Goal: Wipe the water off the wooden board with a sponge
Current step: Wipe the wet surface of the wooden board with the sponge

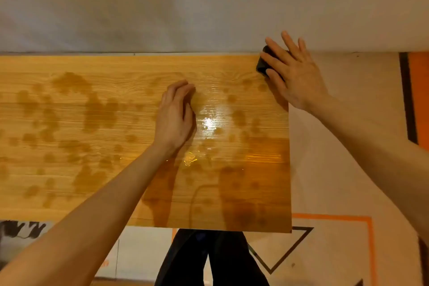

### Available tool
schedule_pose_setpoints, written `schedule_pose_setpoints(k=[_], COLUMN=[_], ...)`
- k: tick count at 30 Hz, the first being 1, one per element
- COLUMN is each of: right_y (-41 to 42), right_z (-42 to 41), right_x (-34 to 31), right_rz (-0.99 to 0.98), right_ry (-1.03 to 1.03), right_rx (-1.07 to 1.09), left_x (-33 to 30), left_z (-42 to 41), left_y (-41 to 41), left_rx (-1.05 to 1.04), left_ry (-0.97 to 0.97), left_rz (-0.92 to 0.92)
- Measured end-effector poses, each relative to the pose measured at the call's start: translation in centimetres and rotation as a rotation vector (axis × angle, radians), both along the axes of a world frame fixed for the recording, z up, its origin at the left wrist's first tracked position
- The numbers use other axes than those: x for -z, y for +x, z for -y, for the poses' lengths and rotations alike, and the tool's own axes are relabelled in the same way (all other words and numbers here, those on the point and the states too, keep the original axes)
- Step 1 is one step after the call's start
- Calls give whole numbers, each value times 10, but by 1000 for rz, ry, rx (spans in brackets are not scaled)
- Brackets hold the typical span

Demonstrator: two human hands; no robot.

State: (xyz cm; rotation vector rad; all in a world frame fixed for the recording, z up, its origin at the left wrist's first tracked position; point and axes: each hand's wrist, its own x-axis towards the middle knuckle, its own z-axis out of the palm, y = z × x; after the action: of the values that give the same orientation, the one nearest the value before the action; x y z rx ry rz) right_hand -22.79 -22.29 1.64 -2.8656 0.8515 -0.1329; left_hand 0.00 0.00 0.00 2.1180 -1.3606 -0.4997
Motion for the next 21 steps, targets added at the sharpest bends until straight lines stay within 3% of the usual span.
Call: schedule_pose_setpoints(k=[4, 9, 13, 17, 21], right_y=[1, 20, 31, 2, 1], right_z=[0, -26, -77, -129, -101], right_x=[21, 40, 36, 32, 35], right_rz=[-20, 144, 127, 48, 55], right_ry=[79, 129, 119, 72, 15], right_rx=[-13, 307, 562, 541, 431], left_x=[8, 19, 22, 23, 24], left_z=[-3, -10, -10, -10, -10], left_y=[19, 32, 29, 27, 28], left_rx=[-19, 50, 49, 43, 46], left_ry=[32, 55, 49, 29, 20], left_rz=[78, 166, 222, 237, 241])
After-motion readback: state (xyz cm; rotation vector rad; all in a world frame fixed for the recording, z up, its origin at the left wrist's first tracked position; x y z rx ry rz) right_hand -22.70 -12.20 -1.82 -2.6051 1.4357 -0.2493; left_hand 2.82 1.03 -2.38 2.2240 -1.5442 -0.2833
